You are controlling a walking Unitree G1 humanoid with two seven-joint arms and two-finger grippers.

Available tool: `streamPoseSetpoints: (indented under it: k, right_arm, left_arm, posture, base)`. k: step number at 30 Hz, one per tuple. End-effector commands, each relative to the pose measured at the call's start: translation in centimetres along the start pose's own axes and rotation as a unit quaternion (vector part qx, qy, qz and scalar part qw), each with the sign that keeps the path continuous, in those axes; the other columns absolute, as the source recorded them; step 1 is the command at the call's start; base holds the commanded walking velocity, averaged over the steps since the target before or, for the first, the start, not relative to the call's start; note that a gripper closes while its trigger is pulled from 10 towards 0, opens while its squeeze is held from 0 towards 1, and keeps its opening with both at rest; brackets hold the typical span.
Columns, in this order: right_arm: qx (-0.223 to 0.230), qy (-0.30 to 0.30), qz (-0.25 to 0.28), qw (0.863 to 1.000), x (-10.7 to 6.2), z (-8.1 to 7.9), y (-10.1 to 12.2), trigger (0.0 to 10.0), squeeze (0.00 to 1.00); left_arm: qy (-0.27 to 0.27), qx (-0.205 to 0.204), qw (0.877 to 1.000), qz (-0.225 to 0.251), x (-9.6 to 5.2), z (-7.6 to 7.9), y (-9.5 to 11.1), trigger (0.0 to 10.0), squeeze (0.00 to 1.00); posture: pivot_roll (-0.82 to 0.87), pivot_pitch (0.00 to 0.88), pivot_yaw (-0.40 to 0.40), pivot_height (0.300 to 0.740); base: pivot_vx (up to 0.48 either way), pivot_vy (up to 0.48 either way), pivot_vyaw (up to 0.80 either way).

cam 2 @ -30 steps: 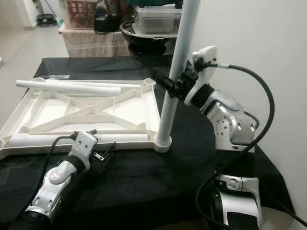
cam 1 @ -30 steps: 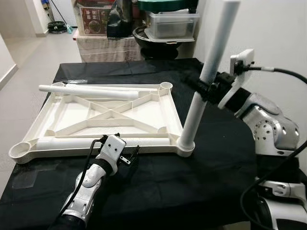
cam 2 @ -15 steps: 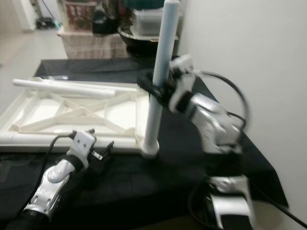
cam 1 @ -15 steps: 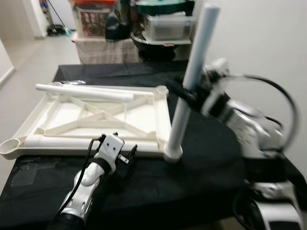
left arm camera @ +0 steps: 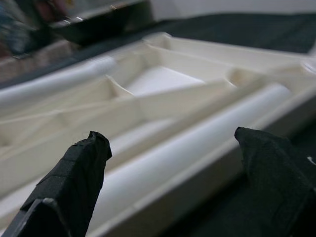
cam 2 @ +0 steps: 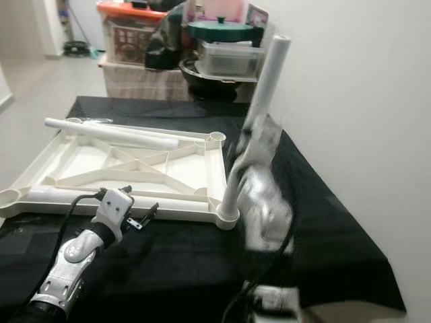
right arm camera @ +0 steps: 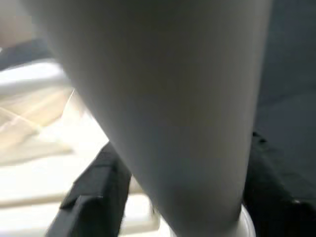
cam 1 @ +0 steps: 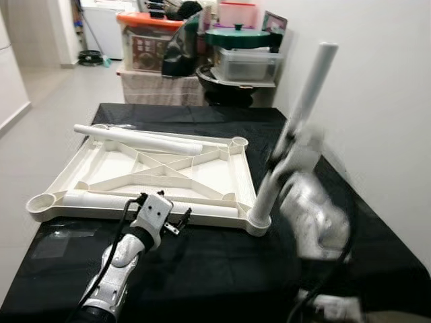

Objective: Building children table

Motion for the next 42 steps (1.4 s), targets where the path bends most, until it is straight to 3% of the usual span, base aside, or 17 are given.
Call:
streamPoseSetpoints:
  k: [1, 3, 4, 11, 18, 19, 23, 30, 31, 33, 34, 35, 36, 39, 40, 41, 42]
  right_arm:
    - [-0.016, 0.090, 0.053, 0.994, -0.2, -3.2, 4.2, 10.0, 0.42]
    - [-0.016, 0.090, 0.053, 0.994, -0.2, -3.2, 4.2, 10.0, 0.42]
    - [-0.032, 0.151, 0.072, 0.985, -0.6, -4.5, 6.0, 10.0, 0.00]
    - [-0.196, 0.436, 0.093, 0.874, -7.1, -8.9, 8.2, 10.0, 0.00]
    - [-0.222, 0.477, 0.062, 0.848, -7.8, -9.1, 6.0, 10.0, 0.00]
    - [-0.212, 0.496, 0.054, 0.840, -8.2, -9.3, 5.5, 0.7, 0.00]
    - [-0.208, 0.516, 0.040, 0.830, -8.6, -9.1, 4.6, 0.0, 0.00]
    - [-0.186, 0.277, 0.010, 0.943, -1.5, -4.5, 4.3, 0.0, 0.00]
    - [-0.142, 0.114, 0.020, 0.983, 0.9, -0.4, 5.0, 0.0, 0.00]
    - [-0.057, -0.126, 0.006, 0.990, 0.5, 6.5, 2.7, 0.0, 0.00]
    - [-0.057, -0.126, 0.006, 0.990, 0.5, 6.5, 2.7, 0.0, 0.00]
    - [-0.055, -0.117, 0.000, 0.992, 0.0, 5.8, 2.0, 3.1, 0.00]
    - [-0.056, -0.105, -0.003, 0.993, -0.2, 5.1, 1.6, 10.0, 0.00]
    - [-0.052, 0.114, 0.007, 0.992, -1.5, -3.5, 1.1, 10.0, 0.00]
    - [-0.052, 0.114, 0.007, 0.992, -1.5, -3.5, 1.1, 10.0, 0.00]
    - [-0.047, 0.142, 0.022, 0.988, -1.9, -4.3, 1.6, 10.0, 0.82]
    - [-0.042, 0.169, 0.029, 0.984, -2.2, -4.9, 2.0, 10.0, 1.00]
  left_arm:
    - [-0.007, 0.000, 1.000, -0.005, 0.1, 0.4, -0.2, 10.0, 0.00]
    - [-0.007, 0.000, 1.000, -0.005, 0.1, 0.4, -0.2, 10.0, 0.00]
    - [-0.007, 0.000, 1.000, -0.005, 0.2, 0.4, -0.2, 10.0, 0.00]
    - [-0.006, 0.000, 1.000, -0.002, 0.4, 0.4, -0.1, 10.0, 0.00]
    - [-0.004, 0.000, 1.000, -0.003, 0.3, 0.4, -0.1, 10.0, 0.00]
    - [-0.004, 0.000, 1.000, -0.003, 0.2, 0.4, -0.1, 10.0, 0.00]
    - [-0.005, 0.001, 1.000, -0.004, 0.1, 0.4, -0.2, 10.0, 0.00]
    - [-0.009, 0.004, 1.000, -0.003, 0.3, 0.3, -0.1, 10.0, 0.00]
    - [-0.010, 0.004, 1.000, -0.002, 0.3, 0.4, -0.1, 10.0, 0.00]
    - [-0.011, 0.002, 1.000, 0.000, 0.4, 0.6, 0.0, 10.0, 0.00]
    - [-0.011, 0.002, 1.000, 0.000, 0.4, 0.6, 0.0, 10.0, 0.00]
    - [-0.011, 0.002, 1.000, -0.001, 0.3, 0.6, 0.0, 10.0, 0.00]
    - [-0.011, 0.002, 1.000, -0.001, 0.2, 0.6, -0.1, 10.0, 0.00]
    - [-0.013, 0.003, 1.000, -0.006, -0.1, 0.5, -0.4, 10.0, 0.00]
    - [-0.013, 0.003, 1.000, -0.006, -0.1, 0.5, -0.4, 10.0, 0.00]
    - [-0.014, 0.004, 1.000, -0.006, -0.1, 0.5, -0.4, 10.0, 0.00]
    - [-0.014, 0.004, 1.000, -0.006, 0.0, 0.5, -0.4, 10.0, 0.00]
  posture:
    - [0.00, 0.000, -0.063, 0.740]
    - [0.00, 0.000, -0.063, 0.740]
    - [-0.01, 0.000, -0.061, 0.740]
    - [0.00, 0.000, -0.070, 0.740]
    - [0.01, 0.000, -0.077, 0.740]
    - [0.01, 0.000, -0.079, 0.740]
    - [0.01, 0.000, -0.071, 0.740]
    - [0.00, 0.000, -0.064, 0.740]
    - [0.00, 0.000, -0.065, 0.740]
    - [0.01, 0.000, -0.067, 0.740]
    - [0.01, 0.000, -0.067, 0.740]
    - [0.01, 0.000, -0.066, 0.740]
    - [0.01, 0.000, -0.066, 0.740]
    - [-0.01, 0.000, -0.054, 0.740]
    - [-0.01, 0.000, -0.054, 0.740]
    - [-0.01, 0.000, -0.055, 0.740]
    - [-0.01, 0.000, -0.055, 0.740]
  base:
    - [0.000, 0.000, 0.00]
    - [0.000, 0.000, 0.00]
    - [0.000, 0.000, 0.00]
    - [0.000, 0.000, 0.00]
    - [0.000, 0.000, 0.00]
    - [0.000, 0.000, 0.00]
    - [0.000, 0.000, 0.00]
    - [0.000, 0.000, 0.00]
    - [0.000, 0.000, 0.00]
    - [0.000, 0.000, 0.00]
    - [0.000, 0.000, 0.00]
    - [0.000, 0.000, 0.00]
    - [0.000, 0.000, 0.00]
    - [0.000, 0.000, 0.00]
    - [0.000, 0.000, 0.00]
    - [0.000, 0.000, 0.00]
    - [0.000, 0.000, 0.00]
Point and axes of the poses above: a point about 5 cm out from each wrist's last joint towards the gripper, its own x axis pointing out of the wrist towards the gripper, its own y axis along the axis of the wrist's last joint, z = x × y, the point moved 6 cm from there along x, pointing out of the wrist towards the gripper, and after that the axes turned 3 degrees about x, right-handed, at the moved point
